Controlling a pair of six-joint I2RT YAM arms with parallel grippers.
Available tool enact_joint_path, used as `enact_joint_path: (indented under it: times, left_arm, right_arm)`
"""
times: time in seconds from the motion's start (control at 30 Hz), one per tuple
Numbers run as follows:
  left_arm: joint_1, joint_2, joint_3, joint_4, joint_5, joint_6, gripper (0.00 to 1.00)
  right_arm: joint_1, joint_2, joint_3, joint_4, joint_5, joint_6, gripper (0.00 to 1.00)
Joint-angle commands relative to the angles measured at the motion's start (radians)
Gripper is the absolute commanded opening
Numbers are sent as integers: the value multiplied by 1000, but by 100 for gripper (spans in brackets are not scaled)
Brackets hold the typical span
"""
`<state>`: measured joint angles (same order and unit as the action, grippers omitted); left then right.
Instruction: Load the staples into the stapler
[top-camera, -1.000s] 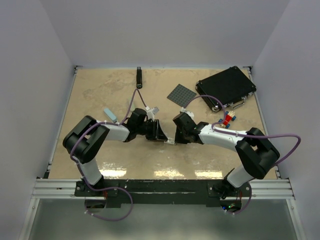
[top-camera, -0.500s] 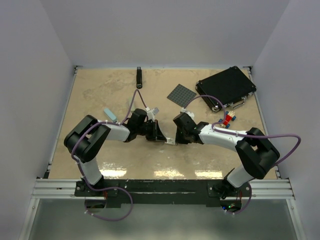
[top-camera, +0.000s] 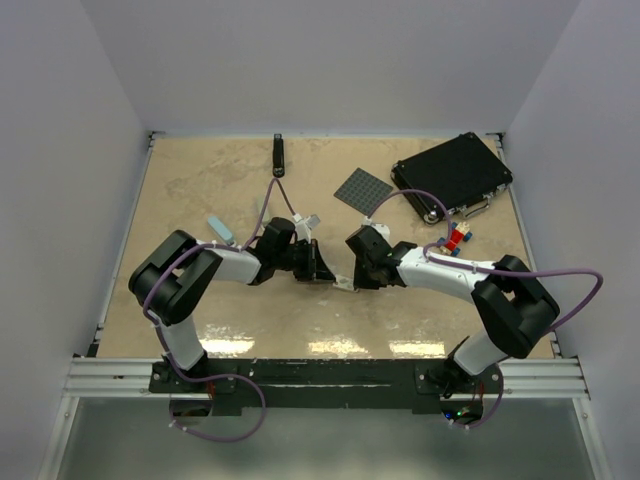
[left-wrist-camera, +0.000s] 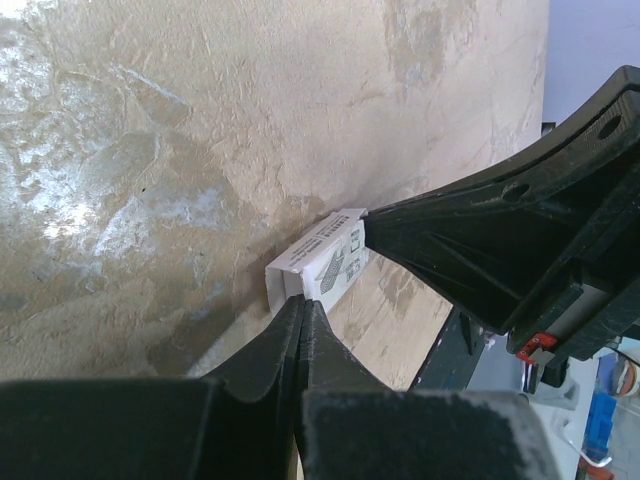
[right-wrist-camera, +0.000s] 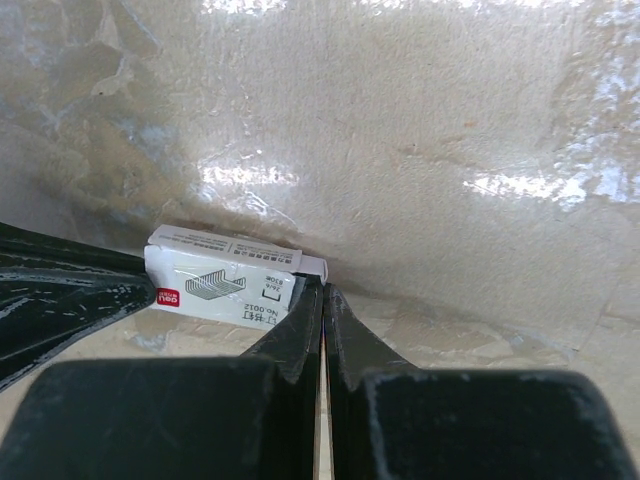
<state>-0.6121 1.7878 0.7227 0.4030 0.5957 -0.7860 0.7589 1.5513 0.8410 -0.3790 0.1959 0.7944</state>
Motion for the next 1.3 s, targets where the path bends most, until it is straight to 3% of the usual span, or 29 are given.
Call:
enact_joint_path:
  times: [0.0,0.33,0.47,0.67,1.1,1.27]
  left_arm:
    - [-5,-2,0,48,9,1,0]
    - [-5,1,0,51,19,-2,0]
    - [-5,7,-3,83,39,-24,24]
    - [-18,50,12,128,69,-56,40]
    - [-38,94,55,122,75,-62,38]
    - [-43,105,66,114,78,-65,32]
  right_arm:
    - [2,-16,49,-61,69,-21,0]
    - [2,-13,56,-86,86,-37,0]
    - [0,-14,58,-77,77,-38,0]
    - [0,-7,59,-66,63,-40,0]
    - [0,1,59,-49,48,-40,0]
    - [0,4,59,-46,43,-40,0]
